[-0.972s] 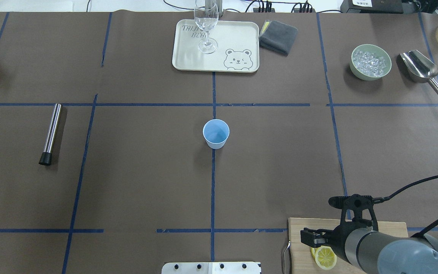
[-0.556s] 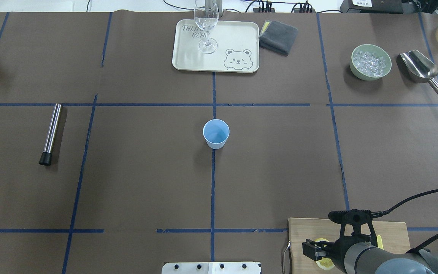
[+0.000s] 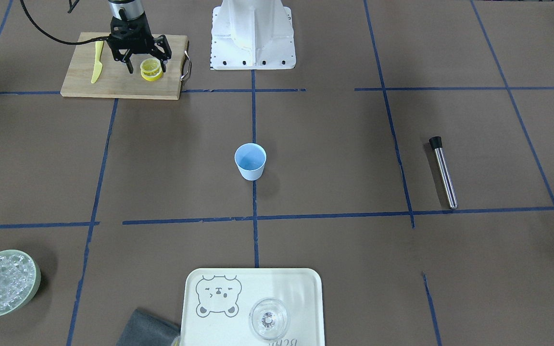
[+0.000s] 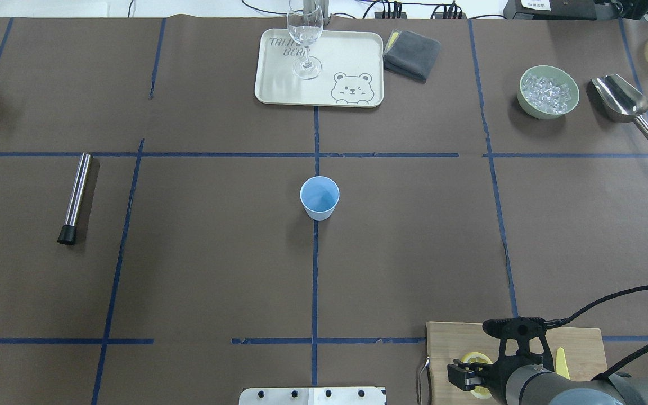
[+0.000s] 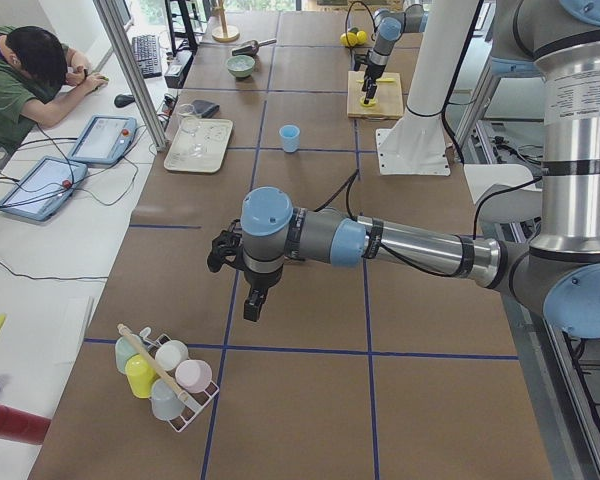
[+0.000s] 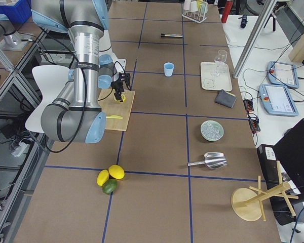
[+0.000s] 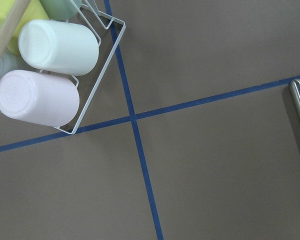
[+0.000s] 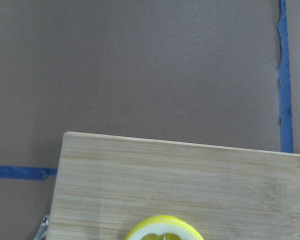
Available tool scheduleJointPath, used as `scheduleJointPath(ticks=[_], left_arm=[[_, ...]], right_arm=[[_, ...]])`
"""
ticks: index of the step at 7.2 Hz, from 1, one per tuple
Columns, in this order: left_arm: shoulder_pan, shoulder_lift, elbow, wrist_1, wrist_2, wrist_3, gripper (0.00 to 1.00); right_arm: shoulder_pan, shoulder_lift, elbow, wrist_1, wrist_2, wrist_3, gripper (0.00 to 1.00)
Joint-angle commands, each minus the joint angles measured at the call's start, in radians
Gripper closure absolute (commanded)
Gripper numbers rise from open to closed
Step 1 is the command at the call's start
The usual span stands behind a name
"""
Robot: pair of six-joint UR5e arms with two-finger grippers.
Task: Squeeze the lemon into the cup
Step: 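Close the right gripper on a lemon slice on the board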
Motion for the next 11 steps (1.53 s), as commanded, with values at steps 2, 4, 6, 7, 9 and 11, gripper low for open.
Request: scheduleJointPath(ticks=[2,4,6,7,9,11], left_arm=[[0.000,0.000,-0.002,0.000,0.000,-0.001,0.00],[0.000,0.000,-0.002,0.000,0.000,-0.001,0.00],[0.000,0.000,-0.002,0.000,0.002,-0.001,0.00],[0.000,0.000,0.000,0.000,0.002,-0.001,0.00],[0.000,0.001,0.000,0.000,0.002,-0.001,0.00],[0.000,0.001,0.000,0.000,0.002,-0.001,0.00]], right_arm=[[-0.016,0.001,-0.010,0.000,-0.002,-0.001,0.07],[-0.025,0.001,-0.010,0.000,-0.002,-0.003,0.08],[-0.036,0.003,-0.010,0.000,-0.010,-0.003,0.11],[-0.036,0.003,-0.012,0.000,-0.010,-0.003,0.12],[-0.041,0.003,-0.017,0.000,-0.010,-0.006,0.20],[-0.039,0.003,-0.018,0.000,-0.010,-0.012,0.22]])
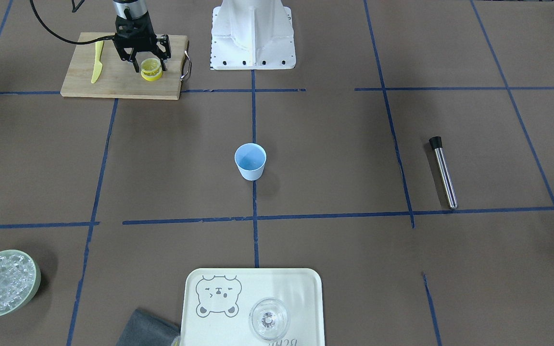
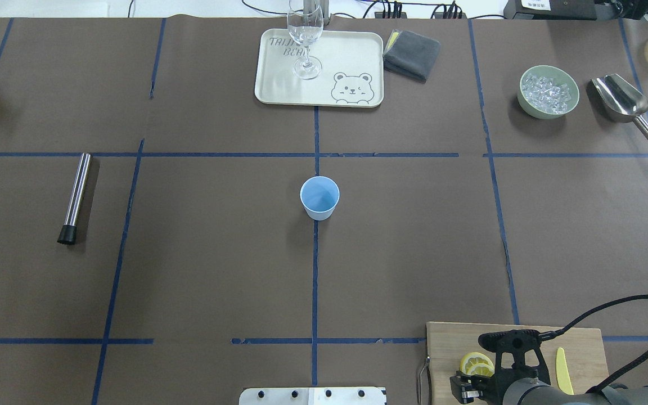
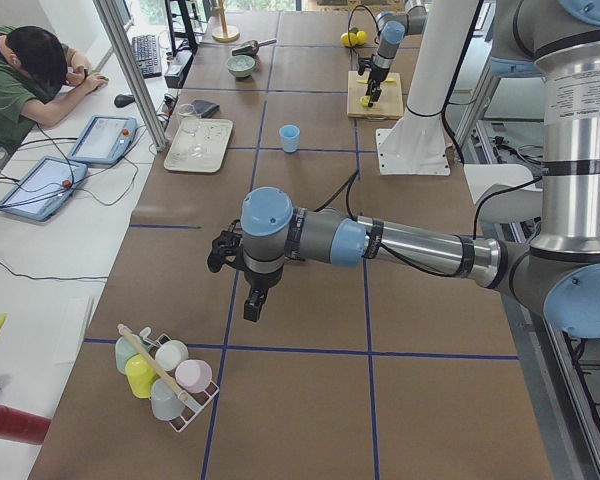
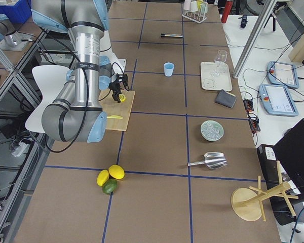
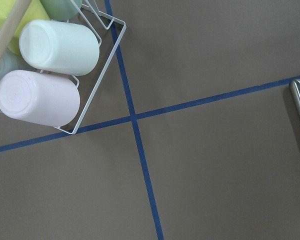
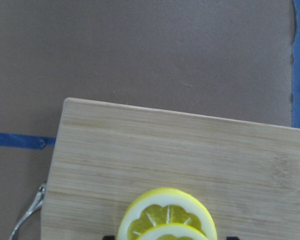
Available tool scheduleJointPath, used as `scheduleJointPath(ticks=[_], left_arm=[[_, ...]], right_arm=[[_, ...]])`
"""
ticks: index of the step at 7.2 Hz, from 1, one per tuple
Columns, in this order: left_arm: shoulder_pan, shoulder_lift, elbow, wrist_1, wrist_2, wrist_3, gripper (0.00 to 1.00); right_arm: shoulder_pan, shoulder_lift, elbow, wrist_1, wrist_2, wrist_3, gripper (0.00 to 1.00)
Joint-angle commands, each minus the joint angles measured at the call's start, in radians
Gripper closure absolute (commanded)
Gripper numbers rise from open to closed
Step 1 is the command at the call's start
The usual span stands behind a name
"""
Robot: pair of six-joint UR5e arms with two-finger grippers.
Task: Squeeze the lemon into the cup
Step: 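Close the right gripper on a lemon slice on the board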
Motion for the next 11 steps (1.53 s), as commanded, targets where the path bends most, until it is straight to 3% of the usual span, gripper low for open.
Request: scheduleJointPath(ticks=[1,2,3,5,6,11], left_arm=[[0.000,0.000,0.000,0.000,0.000,0.000,0.00],[0.000,-0.001,0.000,0.000,0.000,0.000,0.00],[0.000,0.000,0.000,0.000,0.000,0.000,0.00],[-0.002,0.000,-0.002,0.000,0.000,0.000,0.00],[-0.002,0.000,-0.002,0.000,0.000,0.000,0.00],[-0.002,-0.001,-0.002,0.000,0.000,0.000,0.00]], right_arm=[[-0.002,0.000,-0.002,0.000,0.001,-0.005,0.22],[0.000,0.000,-0.002,0.000,0.001,-0.005,0.22],[0.000,0.002,-0.002,0.000,0.001,-0.007,0.31],[0.003,0.002,-0.001,0.000,0.001,-0.007,0.92],[0.009,0.002,0.002,0.000,0.001,-0.007,1.00],[0.063,-0.003,0.106,-0.012,0.008,-0.007,1.00]])
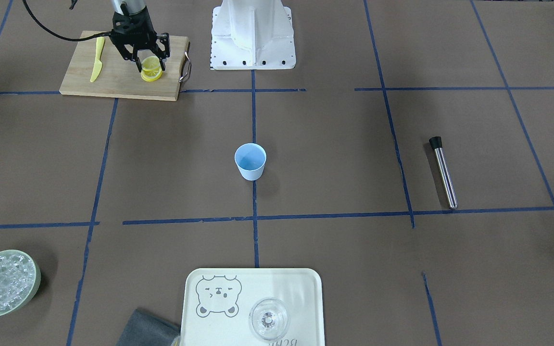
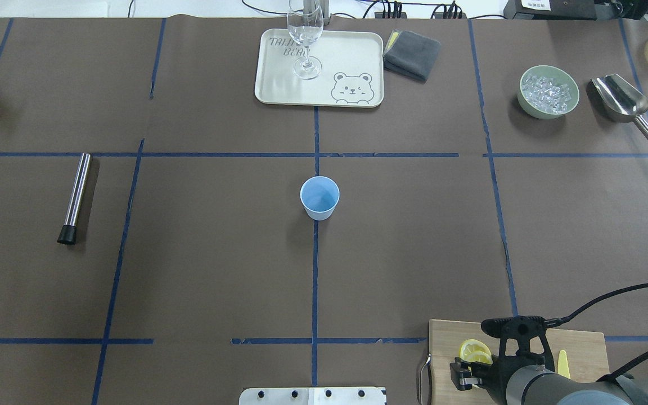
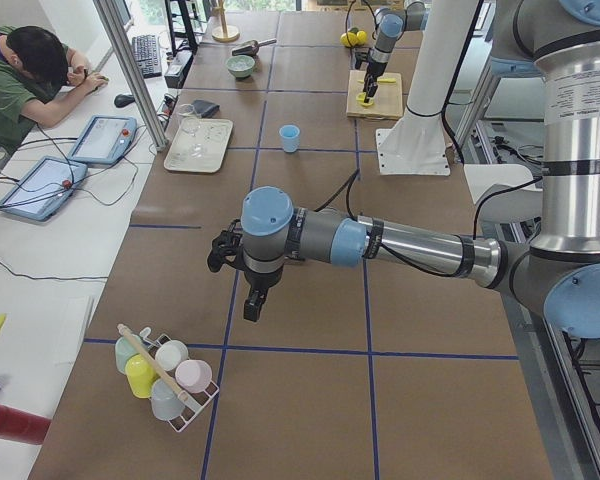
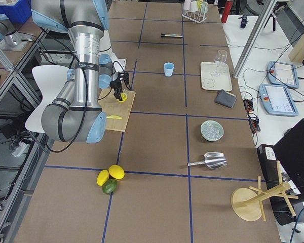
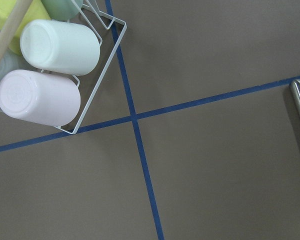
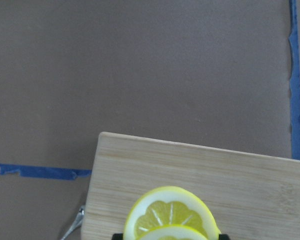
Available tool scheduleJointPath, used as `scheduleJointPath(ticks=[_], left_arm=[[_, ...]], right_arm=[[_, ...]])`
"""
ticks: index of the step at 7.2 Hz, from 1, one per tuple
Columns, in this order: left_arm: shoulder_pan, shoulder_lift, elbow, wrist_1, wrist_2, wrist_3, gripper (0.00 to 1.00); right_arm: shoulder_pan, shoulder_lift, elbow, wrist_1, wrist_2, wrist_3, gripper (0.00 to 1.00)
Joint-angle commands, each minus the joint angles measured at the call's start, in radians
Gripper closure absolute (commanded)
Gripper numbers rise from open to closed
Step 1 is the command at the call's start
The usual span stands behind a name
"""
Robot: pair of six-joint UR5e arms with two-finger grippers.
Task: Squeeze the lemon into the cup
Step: 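Close the right gripper on a lemon slice on the board, then lift the lemon slice and carry it over the blue cup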
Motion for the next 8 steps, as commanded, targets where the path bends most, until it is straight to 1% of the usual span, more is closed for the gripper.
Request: scheduleJointPath(ticks=[1,3,4,5,6,7,8], left_arm=[[0.000,-0.001,0.000,0.000,0.000,0.000,0.00],[0.000,0.001,0.000,0.000,0.000,0.000,0.00],[0.000,0.001,0.001,0.002,0.000,0.000,0.00],[0.000,0.001,0.001,0.002,0.000,0.000,0.00],[0.000,0.001,0.003,0.002,0.002,0.000,0.00],[0.000,0.001,0.003,0.002,0.002,-0.002,0.00],[0.000,0.001,0.008,0.002,0.000,-0.002,0.00]], right_arm=[[0.031,0.000,0.064,-0.013,0.010,-0.002,1.00],[0.087,0.003,0.064,-0.023,0.074,-0.014,1.00],[0.104,0.003,0.063,-0.024,0.086,-0.020,1.00],[0.130,0.031,0.053,-0.041,0.117,-0.053,1.00],[0.172,0.107,0.055,-0.123,0.149,-0.080,1.00],[0.213,0.221,0.052,-0.253,0.194,-0.098,1.00],[0.235,0.336,0.041,-0.361,0.202,-0.127,1.00]])
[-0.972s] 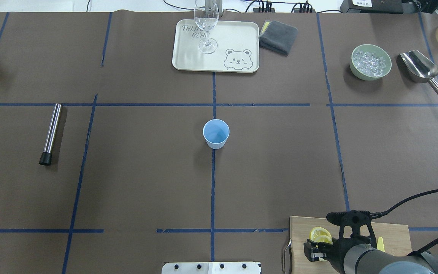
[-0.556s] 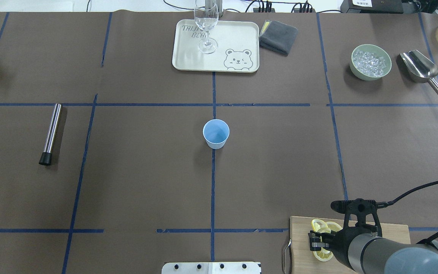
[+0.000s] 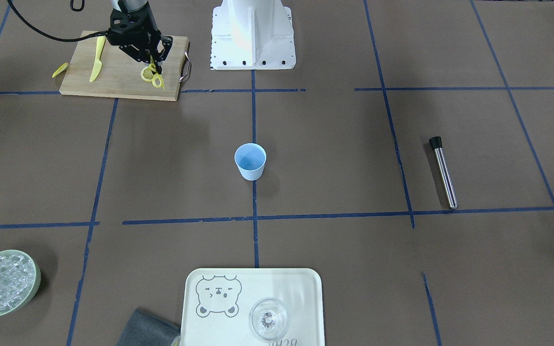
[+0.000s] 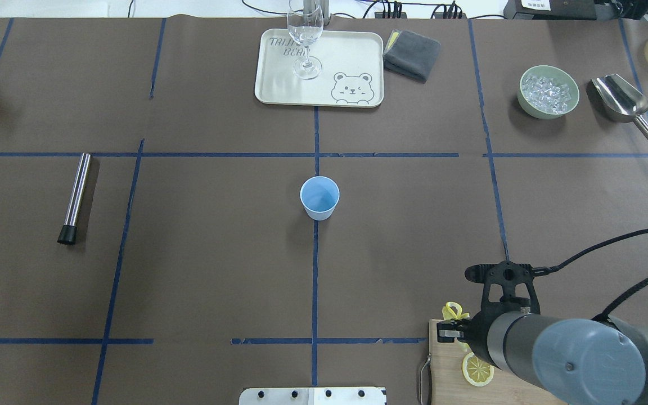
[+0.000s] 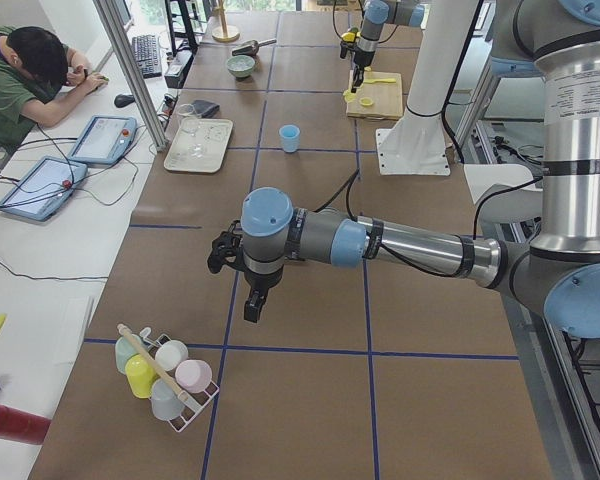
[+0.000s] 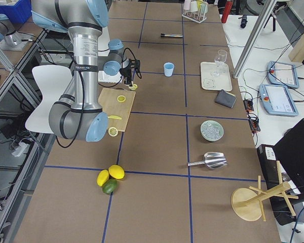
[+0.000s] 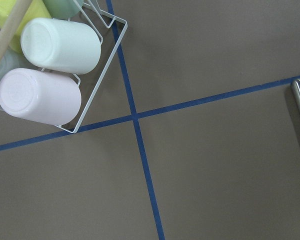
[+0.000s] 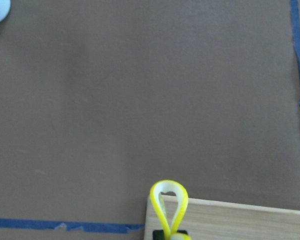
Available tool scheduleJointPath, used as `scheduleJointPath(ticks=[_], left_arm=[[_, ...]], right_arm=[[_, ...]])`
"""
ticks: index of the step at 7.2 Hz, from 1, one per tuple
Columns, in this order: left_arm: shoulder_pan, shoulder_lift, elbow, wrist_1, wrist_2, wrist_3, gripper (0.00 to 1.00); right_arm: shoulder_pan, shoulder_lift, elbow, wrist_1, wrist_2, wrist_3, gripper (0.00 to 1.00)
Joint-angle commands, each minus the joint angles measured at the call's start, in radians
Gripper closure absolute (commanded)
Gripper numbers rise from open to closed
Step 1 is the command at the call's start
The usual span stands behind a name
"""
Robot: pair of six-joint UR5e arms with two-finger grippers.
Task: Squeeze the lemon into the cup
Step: 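Lift the lemon slice and carry it over the blue cup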
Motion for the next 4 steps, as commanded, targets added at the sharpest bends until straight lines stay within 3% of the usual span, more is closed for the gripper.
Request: scheduleJointPath(ticks=[1,3,4], left_arm=[[0.000,-0.001,0.007,0.000,-0.001,-0.002,0.00],[0.002,-0.003,0.013,0.000,-0.001,-0.002,0.00],[0.000,-0.002,0.013,0.000,-0.001,-0.002,0.00]], right_arm=[[0.072,0.253,-0.035,-0.223,0.034,-0.078,1.00],[0.192,0.459,-0.173,-0.295,0.148,-0.115,1.00],[0.235,0.521,-0.240,-0.296,0.154,-0.171,1.00]])
